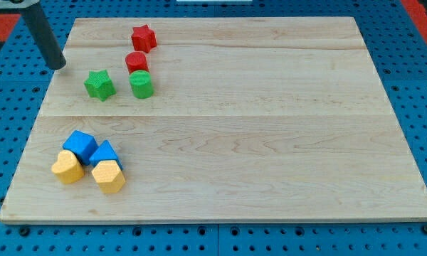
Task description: Push the green circle to the top of the blue triangle
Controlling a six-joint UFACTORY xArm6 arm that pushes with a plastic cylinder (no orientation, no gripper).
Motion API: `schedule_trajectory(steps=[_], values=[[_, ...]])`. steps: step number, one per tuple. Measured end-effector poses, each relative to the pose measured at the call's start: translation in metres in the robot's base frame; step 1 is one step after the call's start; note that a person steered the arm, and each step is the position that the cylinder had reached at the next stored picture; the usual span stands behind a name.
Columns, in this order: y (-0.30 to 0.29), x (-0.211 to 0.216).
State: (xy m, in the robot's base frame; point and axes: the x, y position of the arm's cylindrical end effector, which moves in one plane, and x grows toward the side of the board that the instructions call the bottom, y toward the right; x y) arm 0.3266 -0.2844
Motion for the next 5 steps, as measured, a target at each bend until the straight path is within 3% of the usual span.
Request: schedule_trajectory(steps=[3, 4, 5], values=[[0.0, 0.005], [0.016, 0.035], [0.063, 0.035]])
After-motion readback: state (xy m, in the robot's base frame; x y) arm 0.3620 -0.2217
